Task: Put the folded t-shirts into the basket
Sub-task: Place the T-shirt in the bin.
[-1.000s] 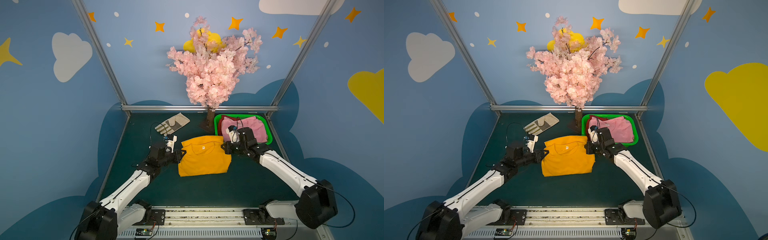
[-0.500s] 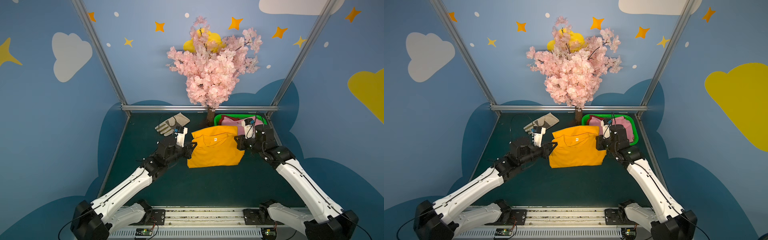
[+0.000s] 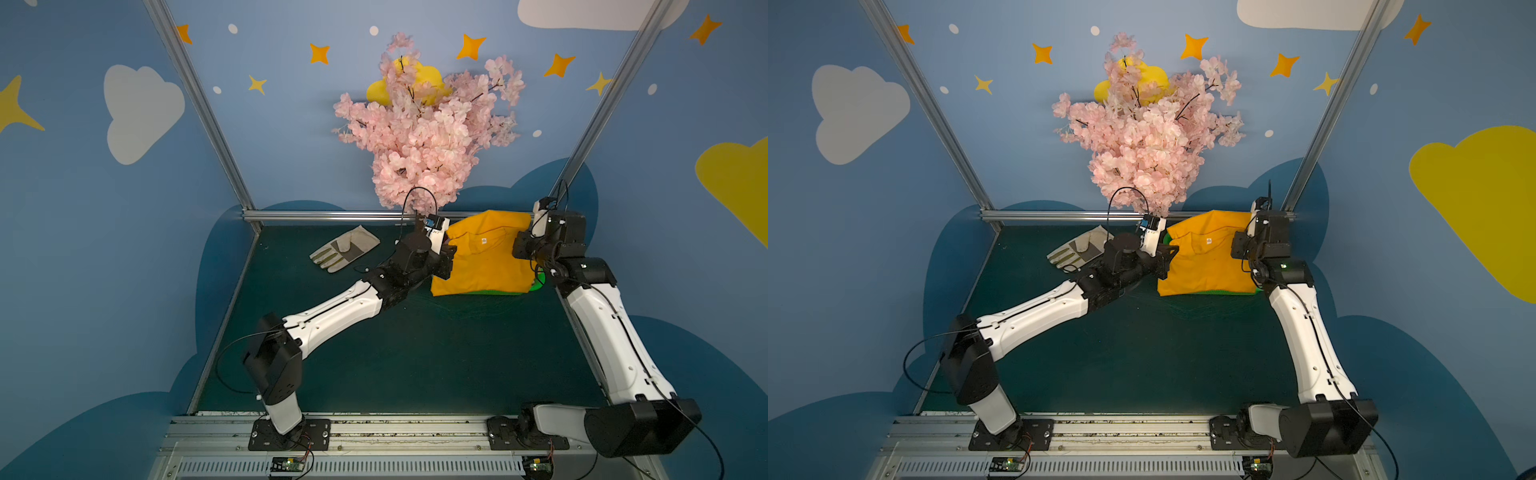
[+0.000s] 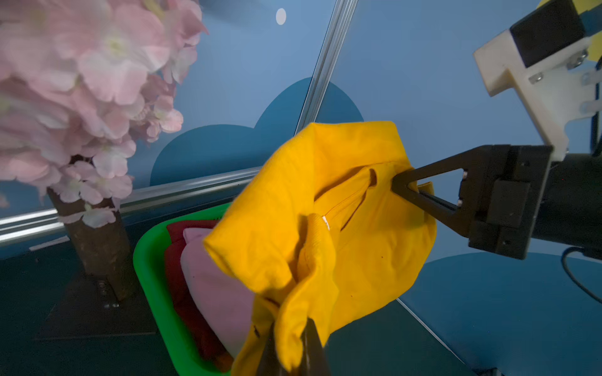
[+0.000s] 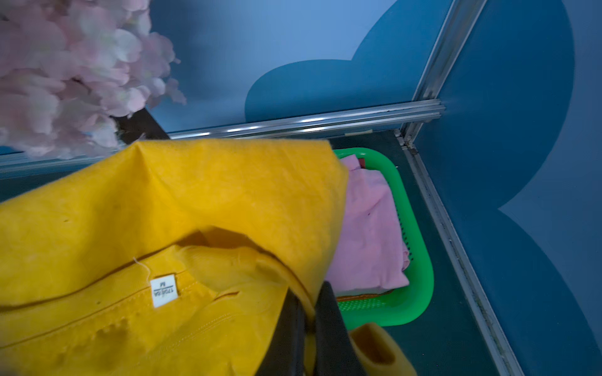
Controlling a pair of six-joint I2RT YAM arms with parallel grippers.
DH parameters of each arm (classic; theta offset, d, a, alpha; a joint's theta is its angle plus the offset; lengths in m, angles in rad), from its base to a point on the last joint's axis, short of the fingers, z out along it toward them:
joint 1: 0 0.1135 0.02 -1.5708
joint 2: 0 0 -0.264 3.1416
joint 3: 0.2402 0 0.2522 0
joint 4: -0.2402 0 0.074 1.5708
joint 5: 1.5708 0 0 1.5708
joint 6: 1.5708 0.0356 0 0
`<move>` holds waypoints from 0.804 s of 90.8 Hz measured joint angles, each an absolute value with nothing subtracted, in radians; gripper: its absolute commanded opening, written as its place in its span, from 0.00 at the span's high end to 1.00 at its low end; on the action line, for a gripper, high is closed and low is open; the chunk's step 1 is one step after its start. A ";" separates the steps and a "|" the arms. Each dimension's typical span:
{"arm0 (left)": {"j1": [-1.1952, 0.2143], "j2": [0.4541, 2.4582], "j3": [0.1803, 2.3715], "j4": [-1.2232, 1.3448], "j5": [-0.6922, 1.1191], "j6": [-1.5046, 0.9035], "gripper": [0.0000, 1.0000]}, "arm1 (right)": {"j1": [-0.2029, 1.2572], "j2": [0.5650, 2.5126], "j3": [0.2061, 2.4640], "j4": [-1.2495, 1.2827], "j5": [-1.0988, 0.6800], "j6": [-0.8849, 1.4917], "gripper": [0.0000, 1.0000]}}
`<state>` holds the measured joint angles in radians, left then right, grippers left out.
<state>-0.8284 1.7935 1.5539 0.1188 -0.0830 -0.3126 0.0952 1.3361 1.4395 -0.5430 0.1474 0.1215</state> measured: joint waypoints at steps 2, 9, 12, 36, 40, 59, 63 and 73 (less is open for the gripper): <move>-0.828 1.826 1.589 0.115 -0.085 -0.301 0.97 | 0.084 1.352 1.453 -0.542 0.150 0.116 1.00; -0.828 1.925 1.704 0.091 -0.086 -0.269 0.98 | 0.044 1.410 1.505 -0.546 0.157 0.093 1.00; -0.828 1.961 1.750 0.081 -0.086 -0.255 0.97 | 0.029 1.436 1.530 -0.546 0.157 0.083 1.00; -0.819 2.208 2.110 -0.072 -0.074 -0.185 0.98 | -0.044 1.609 1.679 -0.553 0.130 0.032 1.00; -0.816 2.236 2.156 -0.097 -0.070 -0.180 0.97 | -0.050 1.634 1.695 -0.557 0.126 0.024 1.00; -0.788 2.314 2.254 -0.190 -0.043 -0.179 0.97 | -0.060 1.731 1.748 -0.590 0.104 0.002 1.00; -0.782 2.319 2.255 -0.207 -0.036 -0.179 0.97 | -0.061 1.745 1.752 -0.598 0.104 -0.002 1.00; -0.769 2.326 2.255 -0.242 -0.022 -0.179 0.98 | -0.061 1.771 1.752 -0.616 0.105 -0.010 1.00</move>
<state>-0.7689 2.3264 2.2551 -0.2417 -0.0223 -0.1791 -0.0612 1.7706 1.7523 -0.6155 0.1055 -0.0105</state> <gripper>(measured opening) 0.059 0.078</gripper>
